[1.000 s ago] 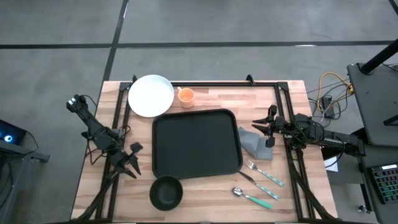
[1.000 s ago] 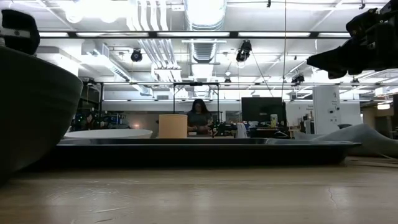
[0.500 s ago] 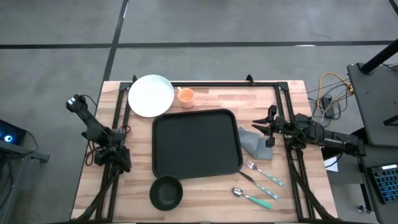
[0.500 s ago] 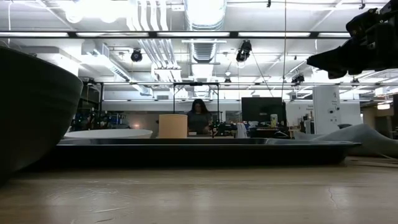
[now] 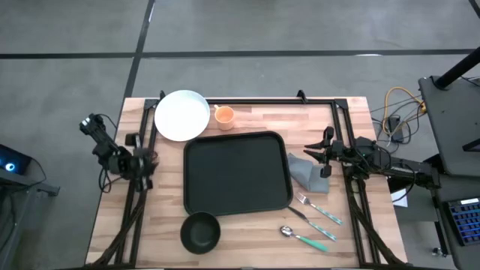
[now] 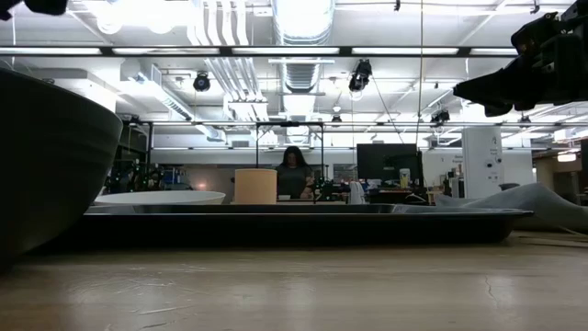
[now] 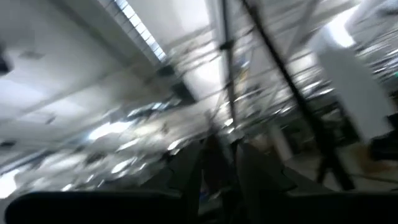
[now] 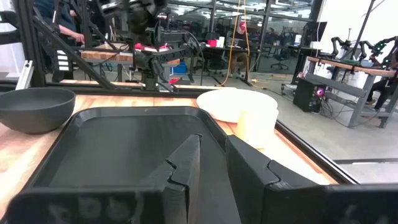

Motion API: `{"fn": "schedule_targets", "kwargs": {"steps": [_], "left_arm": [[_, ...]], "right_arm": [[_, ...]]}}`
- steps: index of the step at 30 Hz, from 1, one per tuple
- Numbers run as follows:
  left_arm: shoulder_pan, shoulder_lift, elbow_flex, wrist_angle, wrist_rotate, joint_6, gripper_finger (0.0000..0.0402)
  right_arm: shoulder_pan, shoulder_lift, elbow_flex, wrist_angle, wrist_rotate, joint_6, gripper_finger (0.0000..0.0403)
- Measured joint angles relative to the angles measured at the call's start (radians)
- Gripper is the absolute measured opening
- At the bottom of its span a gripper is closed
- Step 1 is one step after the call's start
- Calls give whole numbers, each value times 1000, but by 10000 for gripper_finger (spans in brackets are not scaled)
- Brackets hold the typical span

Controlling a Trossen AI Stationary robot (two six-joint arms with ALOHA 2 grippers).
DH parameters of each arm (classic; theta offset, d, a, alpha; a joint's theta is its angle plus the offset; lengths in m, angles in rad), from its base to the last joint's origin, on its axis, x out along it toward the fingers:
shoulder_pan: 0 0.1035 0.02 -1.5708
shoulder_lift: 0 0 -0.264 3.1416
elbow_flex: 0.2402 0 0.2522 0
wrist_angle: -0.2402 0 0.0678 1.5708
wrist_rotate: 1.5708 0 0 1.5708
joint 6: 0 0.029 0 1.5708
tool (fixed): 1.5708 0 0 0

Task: Set up tray
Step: Put the orange mug on the top of the black serving tray

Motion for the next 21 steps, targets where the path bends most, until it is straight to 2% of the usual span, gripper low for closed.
{"fn": "schedule_targets", "kwargs": {"steps": [3, 12, 16, 21], "left_arm": [[0, 0, 37, -6, -77, -8, 84], [27, 18, 55, -31, -82, -34, 84], [125, 66, 64, -25, -81, -123, 84], [338, 171, 64, -18, -78, -288, 84]], "right_arm": [[0, 0, 0, 0, 0, 2, 68], [0, 0, 0, 0, 0, 1, 68], [0, 0, 0, 0, 0, 2, 68], [0, 0, 0, -1, 0, 1, 68]]}}
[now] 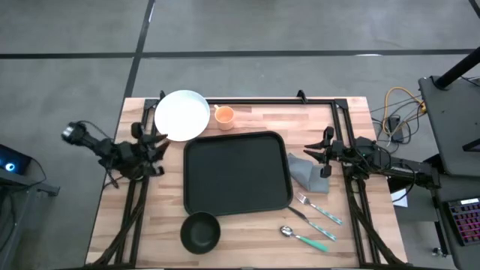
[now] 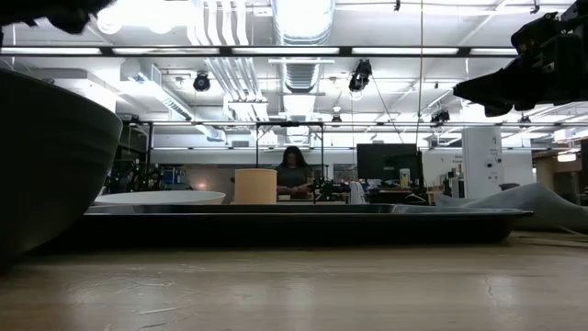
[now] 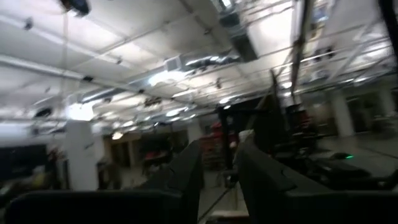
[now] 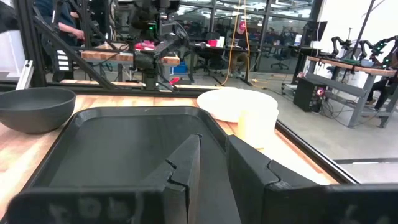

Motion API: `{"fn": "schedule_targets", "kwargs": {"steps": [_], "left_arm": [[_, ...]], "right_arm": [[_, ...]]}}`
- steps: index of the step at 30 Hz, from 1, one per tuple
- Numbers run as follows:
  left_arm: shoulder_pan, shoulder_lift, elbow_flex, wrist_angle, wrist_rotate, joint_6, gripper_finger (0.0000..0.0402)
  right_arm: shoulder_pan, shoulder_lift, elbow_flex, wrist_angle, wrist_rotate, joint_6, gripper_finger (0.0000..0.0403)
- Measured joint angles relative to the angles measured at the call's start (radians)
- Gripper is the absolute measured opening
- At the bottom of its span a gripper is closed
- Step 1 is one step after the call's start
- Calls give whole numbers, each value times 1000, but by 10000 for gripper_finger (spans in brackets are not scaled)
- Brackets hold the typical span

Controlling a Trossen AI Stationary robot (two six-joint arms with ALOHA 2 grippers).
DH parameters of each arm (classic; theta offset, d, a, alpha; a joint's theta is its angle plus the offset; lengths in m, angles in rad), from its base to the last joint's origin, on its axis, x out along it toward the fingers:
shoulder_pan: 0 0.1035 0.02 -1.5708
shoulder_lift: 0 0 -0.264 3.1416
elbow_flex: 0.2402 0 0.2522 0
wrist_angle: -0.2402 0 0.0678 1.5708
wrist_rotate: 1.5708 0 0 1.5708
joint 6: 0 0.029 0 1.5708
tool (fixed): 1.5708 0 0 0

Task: Set up tray
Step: Put the orange mug on the top of the black serving tray

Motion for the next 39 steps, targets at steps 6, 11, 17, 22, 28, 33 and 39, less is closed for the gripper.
{"fn": "schedule_targets", "kwargs": {"steps": [6, 11, 17, 22, 28, 33, 39], "left_arm": [[267, 148, 50, -113, 120, -336, 84], [433, 297, 191, -367, 299, -508, 84], [481, 493, 394, -681, 304, -576, 84], [497, 627, 512, -777, 303, -576, 84], [625, 751, 689, -989, 341, -604, 84], [743, 886, 863, -1220, 466, -613, 84], [807, 1000, 1017, -1268, 471, -538, 84]], "right_arm": [[0, 0, 0, 0, 0, -1, 68], [0, 0, 0, 0, 0, 1, 68], [0, 0, 0, 0, 0, 0, 68], [0, 0, 0, -1, 0, 0, 68], [0, 0, 0, -1, 0, -1, 68], [0, 0, 0, -1, 1, 0, 68], [0, 0, 0, -1, 0, 1, 68]]}}
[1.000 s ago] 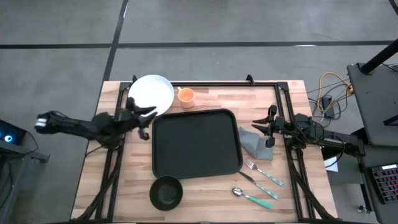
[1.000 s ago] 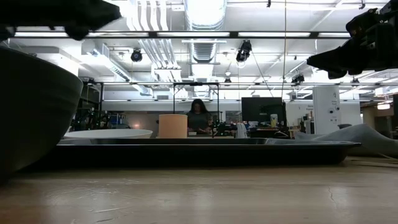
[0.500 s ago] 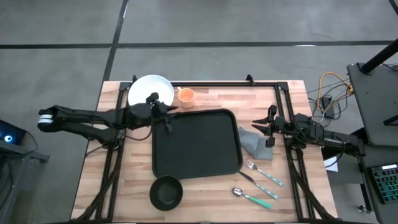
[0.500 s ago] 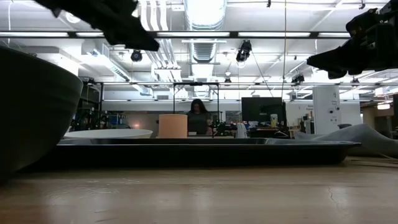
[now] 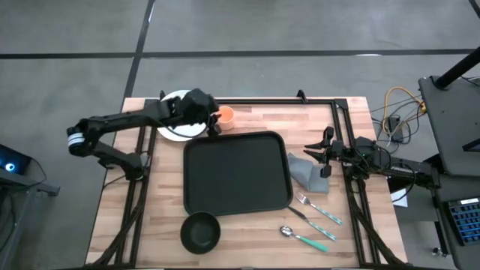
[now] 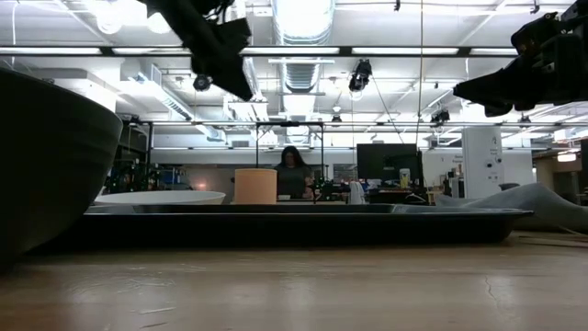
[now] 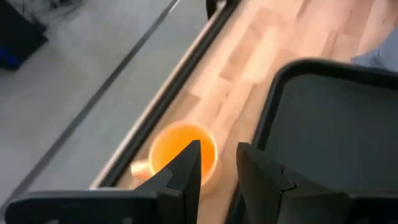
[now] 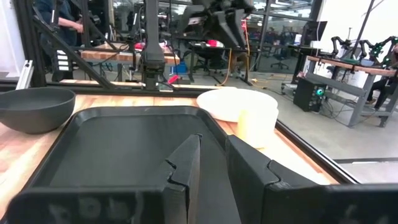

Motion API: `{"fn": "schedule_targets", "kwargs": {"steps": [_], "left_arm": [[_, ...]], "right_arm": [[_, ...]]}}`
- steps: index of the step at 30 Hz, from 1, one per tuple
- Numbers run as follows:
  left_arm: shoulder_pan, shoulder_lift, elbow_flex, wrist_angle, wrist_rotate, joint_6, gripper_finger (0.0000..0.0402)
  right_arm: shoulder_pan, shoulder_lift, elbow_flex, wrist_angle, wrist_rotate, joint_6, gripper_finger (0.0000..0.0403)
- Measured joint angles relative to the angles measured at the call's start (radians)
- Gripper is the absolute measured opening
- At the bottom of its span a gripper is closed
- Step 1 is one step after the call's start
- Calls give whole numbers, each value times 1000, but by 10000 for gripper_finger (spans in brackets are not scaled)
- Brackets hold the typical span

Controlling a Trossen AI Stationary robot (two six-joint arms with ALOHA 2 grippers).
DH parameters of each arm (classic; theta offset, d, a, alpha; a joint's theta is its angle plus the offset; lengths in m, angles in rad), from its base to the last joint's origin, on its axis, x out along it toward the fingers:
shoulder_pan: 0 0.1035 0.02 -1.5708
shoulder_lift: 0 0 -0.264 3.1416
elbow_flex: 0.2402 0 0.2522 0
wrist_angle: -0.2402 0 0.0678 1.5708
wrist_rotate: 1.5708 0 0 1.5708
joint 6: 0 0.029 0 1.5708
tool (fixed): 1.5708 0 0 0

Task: Set up tray
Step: Put the orange mug on the top of the black serving tray

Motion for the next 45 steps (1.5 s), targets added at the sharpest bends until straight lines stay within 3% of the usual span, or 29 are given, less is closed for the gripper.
{"fn": "schedule_targets", "kwargs": {"steps": [4, 8, 16, 45], "left_arm": [[14, 55, 75, -39, 11, 14, 98], [26, 100, 129, -89, 11, 15, 136], [31, 147, 144, -98, 11, 12, 201], [67, 366, 141, -116, 81, 40, 205]], "right_arm": [[0, 0, 0, 0, 0, 1, 68], [0, 0, 0, 0, 0, 0, 68], [0, 0, 0, 0, 0, 0, 68], [0, 0, 0, 0, 0, -2, 68]]}}
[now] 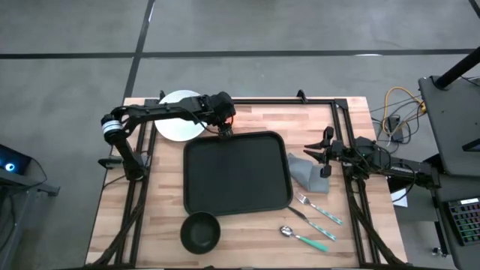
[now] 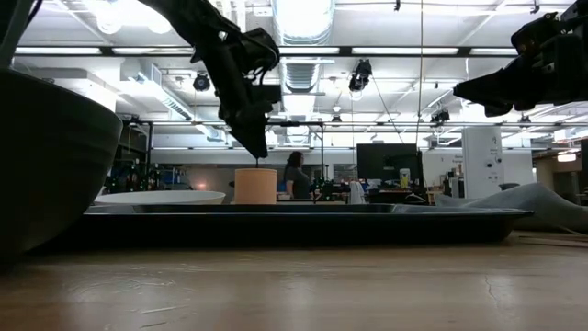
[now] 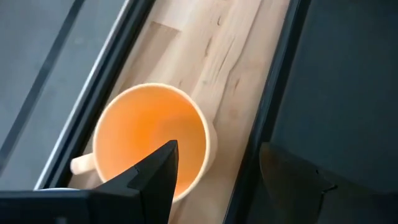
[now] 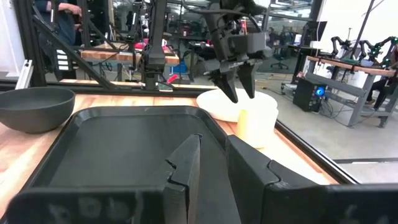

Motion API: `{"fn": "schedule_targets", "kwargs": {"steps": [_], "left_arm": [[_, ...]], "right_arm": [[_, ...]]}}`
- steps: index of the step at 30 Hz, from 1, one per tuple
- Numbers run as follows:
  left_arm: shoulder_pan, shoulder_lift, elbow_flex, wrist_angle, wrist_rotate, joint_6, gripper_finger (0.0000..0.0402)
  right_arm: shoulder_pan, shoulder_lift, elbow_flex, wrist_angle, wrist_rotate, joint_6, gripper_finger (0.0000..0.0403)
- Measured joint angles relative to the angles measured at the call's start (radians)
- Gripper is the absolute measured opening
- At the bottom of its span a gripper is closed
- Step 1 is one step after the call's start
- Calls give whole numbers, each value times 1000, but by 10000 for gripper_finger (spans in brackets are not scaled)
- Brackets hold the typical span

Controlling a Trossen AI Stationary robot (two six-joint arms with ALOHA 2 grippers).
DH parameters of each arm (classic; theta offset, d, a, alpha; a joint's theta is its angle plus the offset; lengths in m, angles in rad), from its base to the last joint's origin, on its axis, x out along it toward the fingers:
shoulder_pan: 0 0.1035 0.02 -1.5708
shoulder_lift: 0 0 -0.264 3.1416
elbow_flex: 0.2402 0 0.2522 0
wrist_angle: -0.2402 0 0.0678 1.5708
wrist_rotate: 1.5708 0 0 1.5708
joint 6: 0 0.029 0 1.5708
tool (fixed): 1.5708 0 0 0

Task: Set up tray
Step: Put the orange mug on the top of the black serving tray

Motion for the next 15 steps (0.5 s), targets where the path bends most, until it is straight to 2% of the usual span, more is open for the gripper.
{"fn": "schedule_targets", "kwargs": {"steps": [15], "left_arm": [[47, 98, 0, 42, -5, 0, 205]], "right_arm": [[0, 0, 0, 0, 0, 2, 68]]}}
